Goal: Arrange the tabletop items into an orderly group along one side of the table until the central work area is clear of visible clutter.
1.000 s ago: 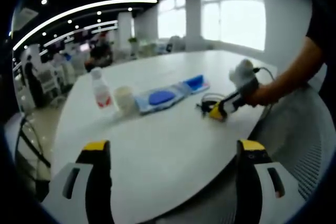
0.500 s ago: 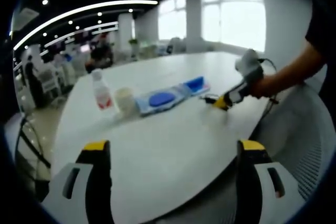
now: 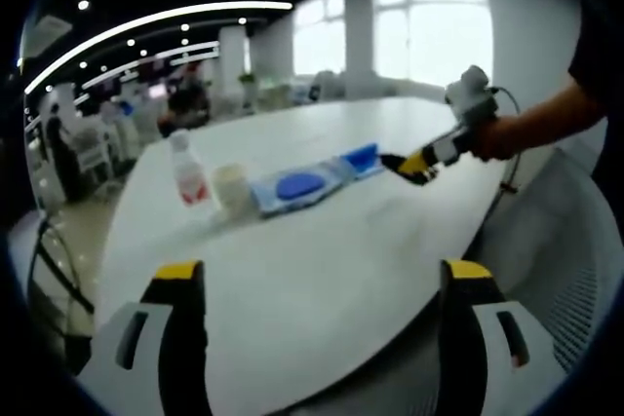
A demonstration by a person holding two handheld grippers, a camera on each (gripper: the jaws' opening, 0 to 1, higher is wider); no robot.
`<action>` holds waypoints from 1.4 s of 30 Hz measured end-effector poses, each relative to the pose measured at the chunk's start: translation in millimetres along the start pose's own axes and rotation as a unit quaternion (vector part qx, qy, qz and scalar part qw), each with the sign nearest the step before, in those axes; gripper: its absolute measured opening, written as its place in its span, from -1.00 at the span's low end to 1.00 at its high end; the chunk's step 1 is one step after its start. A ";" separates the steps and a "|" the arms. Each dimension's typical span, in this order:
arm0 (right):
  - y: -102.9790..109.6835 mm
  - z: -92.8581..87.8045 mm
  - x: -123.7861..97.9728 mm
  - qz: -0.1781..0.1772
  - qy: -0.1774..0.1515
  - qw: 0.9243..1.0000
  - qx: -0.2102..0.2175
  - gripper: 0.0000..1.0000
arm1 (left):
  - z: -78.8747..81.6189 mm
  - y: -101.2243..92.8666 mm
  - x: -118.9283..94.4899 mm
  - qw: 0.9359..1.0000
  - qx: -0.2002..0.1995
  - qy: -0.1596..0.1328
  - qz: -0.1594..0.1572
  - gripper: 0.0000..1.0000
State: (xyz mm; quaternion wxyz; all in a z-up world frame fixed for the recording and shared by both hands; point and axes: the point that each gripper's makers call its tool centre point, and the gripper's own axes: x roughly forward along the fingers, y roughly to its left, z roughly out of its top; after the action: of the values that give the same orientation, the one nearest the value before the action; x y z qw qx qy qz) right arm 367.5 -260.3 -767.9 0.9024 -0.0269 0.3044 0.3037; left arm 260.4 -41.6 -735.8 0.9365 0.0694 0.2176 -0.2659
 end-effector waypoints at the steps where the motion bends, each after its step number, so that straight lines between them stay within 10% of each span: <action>1: 0.3 4.0 -2.1 0.001 -0.003 1.000 -0.003 -0.94 | 0.2 0.0 0.0 1.000 0.000 0.000 0.000 0.93; 19: -18.7 26.7 -1.0 -0.004 -0.001 0.998 -0.061 -0.94 | 1.9 0.2 -0.4 1.000 0.001 -0.004 0.000 0.93; 42: -39.2 -8.9 37.3 -0.008 0.055 0.996 -0.071 -0.93 | -4.3 -2.6 1.5 1.000 0.000 0.011 -0.008 0.93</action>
State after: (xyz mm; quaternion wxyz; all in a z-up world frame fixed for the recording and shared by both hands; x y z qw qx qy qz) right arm 408.5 -274.5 -801.5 0.8824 -0.1104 0.3314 0.3151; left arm 258.6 -43.4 -740.3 0.9318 0.0707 0.2287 -0.2726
